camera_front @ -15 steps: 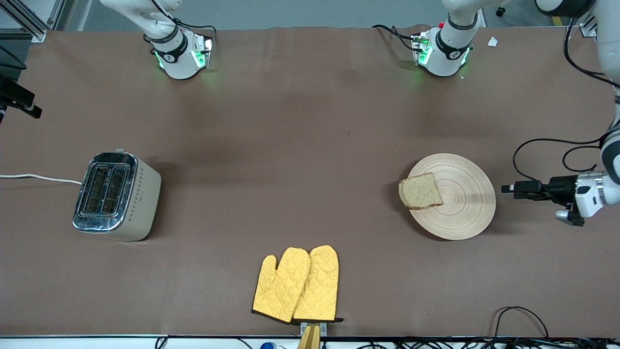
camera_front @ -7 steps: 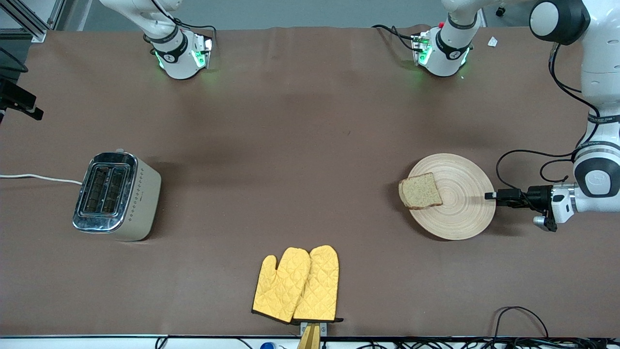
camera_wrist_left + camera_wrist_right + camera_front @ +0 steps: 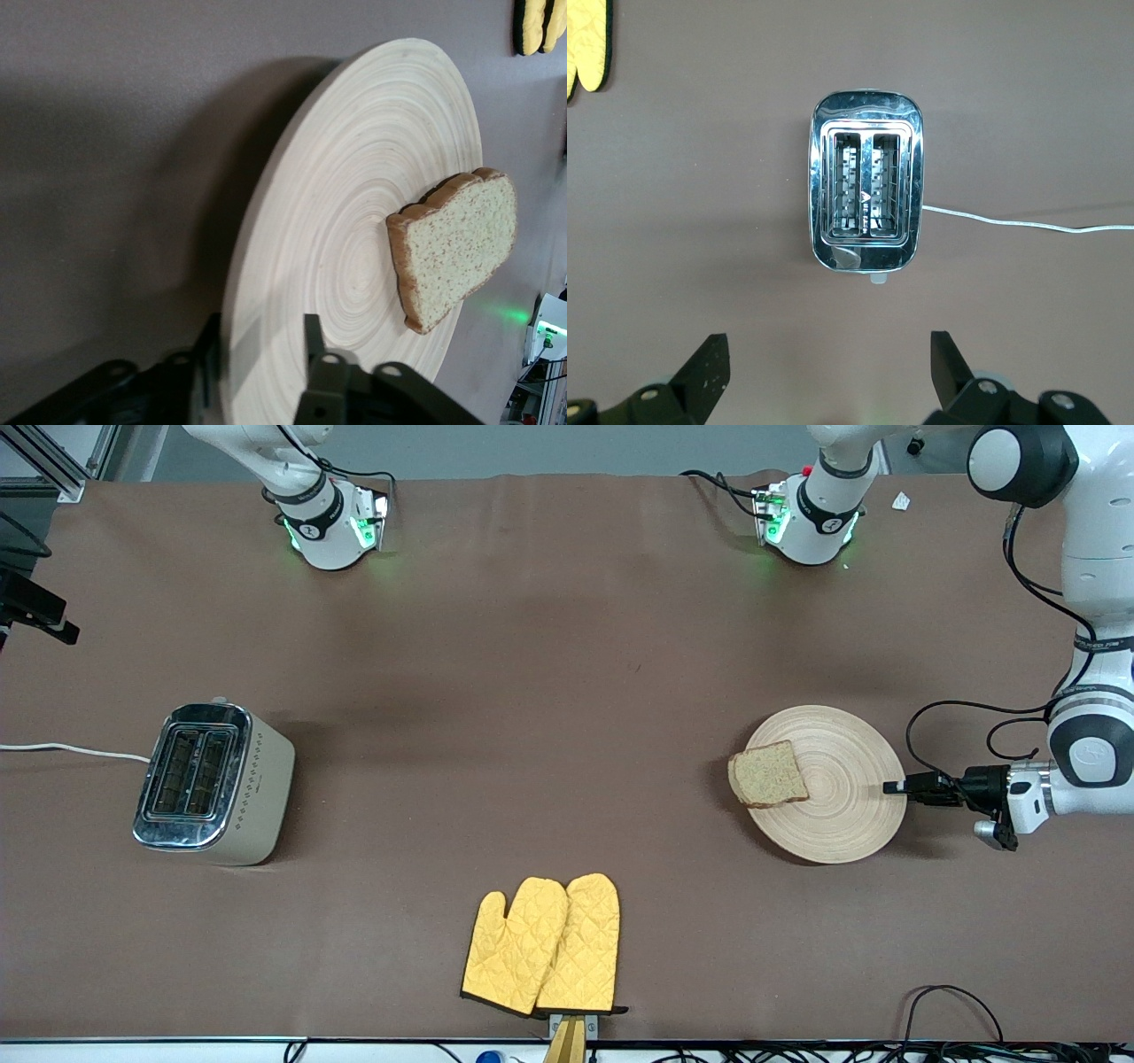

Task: Move plate and put bread in toaster
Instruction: 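Reach the left gripper to the wooden plate rim and grip it, then slide the wooden plate with the left gripper toward the toaster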

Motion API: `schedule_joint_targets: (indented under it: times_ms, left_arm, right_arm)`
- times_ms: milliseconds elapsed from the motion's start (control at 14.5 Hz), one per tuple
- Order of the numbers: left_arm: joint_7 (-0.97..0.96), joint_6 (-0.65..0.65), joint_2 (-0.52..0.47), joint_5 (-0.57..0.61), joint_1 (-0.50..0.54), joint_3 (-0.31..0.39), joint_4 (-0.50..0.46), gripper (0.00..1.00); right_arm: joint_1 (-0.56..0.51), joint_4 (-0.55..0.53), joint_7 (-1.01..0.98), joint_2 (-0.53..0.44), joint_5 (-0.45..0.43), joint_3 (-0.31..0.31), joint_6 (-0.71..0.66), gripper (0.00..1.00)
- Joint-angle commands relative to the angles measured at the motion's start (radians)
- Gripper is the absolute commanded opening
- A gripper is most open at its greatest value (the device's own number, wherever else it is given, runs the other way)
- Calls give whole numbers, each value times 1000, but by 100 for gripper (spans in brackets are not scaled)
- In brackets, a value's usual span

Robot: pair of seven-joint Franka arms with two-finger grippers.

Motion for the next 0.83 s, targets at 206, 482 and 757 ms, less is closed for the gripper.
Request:
schedule_joint_targets:
  times_ms: [206,482,757]
  left_arm:
    - [143,-1,22,-36,-1,-4,11,0]
    - [75,-41,2,-75,7,-69,12,0]
    - [-73,-46,-11,-151,-13,-167,14,0]
  right_arm:
    - [-17,16,1,4,-6,10,-10,100]
    - [-31,17,3,4,11,3,-13,100]
    - [-45,17,0,4,29,-3,-9,100]
